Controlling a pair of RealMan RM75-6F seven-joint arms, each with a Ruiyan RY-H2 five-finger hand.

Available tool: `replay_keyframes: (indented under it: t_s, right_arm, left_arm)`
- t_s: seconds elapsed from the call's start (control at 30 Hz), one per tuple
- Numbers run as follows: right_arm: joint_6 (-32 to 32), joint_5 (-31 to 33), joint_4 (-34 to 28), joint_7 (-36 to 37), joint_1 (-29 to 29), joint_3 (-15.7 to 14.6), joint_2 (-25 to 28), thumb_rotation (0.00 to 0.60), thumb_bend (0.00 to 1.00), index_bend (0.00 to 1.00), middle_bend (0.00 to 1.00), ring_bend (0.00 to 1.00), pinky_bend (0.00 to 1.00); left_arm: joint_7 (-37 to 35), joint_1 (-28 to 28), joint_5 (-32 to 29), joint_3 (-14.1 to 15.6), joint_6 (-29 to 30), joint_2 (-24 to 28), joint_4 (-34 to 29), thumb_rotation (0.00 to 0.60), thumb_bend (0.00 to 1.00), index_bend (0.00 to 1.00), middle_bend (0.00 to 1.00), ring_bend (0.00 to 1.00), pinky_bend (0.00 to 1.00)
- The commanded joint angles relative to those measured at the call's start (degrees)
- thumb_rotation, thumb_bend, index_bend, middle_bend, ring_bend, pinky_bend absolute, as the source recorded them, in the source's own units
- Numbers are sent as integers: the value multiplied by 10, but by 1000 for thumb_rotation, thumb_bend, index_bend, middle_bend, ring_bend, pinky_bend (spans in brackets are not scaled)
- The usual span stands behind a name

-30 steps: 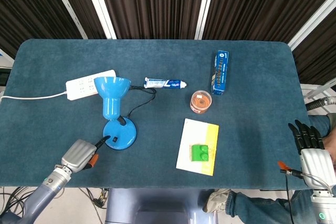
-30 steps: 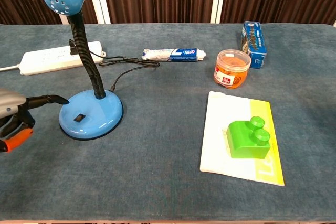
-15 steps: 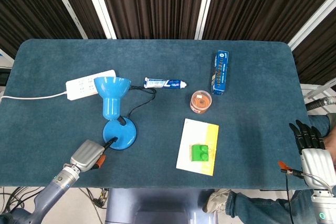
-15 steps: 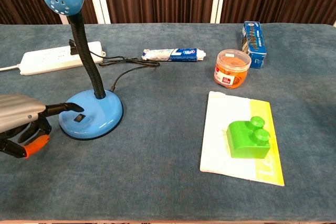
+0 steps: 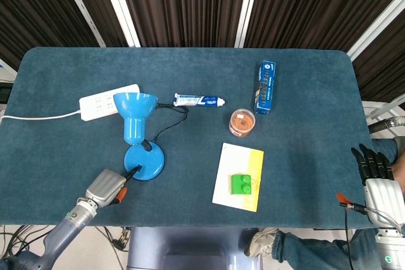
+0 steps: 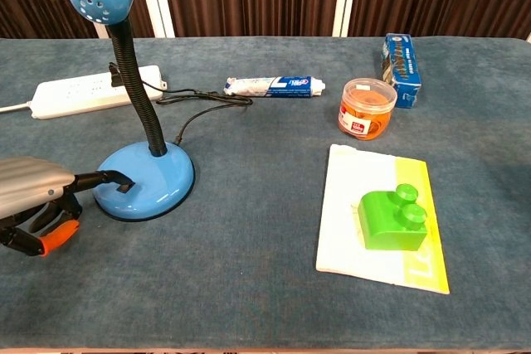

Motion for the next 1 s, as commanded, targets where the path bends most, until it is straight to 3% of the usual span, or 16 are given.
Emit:
replay_keyframes:
  t_s: [0.03,1.0]
  right_arm:
    - [0,1,-1,-1,0,1,-1,600,109,0,18,38,0]
    - [3,13,-8,-8,-3,6,-5,600,109,0,18,38,0]
  left_arm:
    - [-2,-1,0,1,0,-1,2,600,609,50,706,656,711]
    - [-20,-17,-14,12,-15,-12,27,600,610,51,703,656,711]
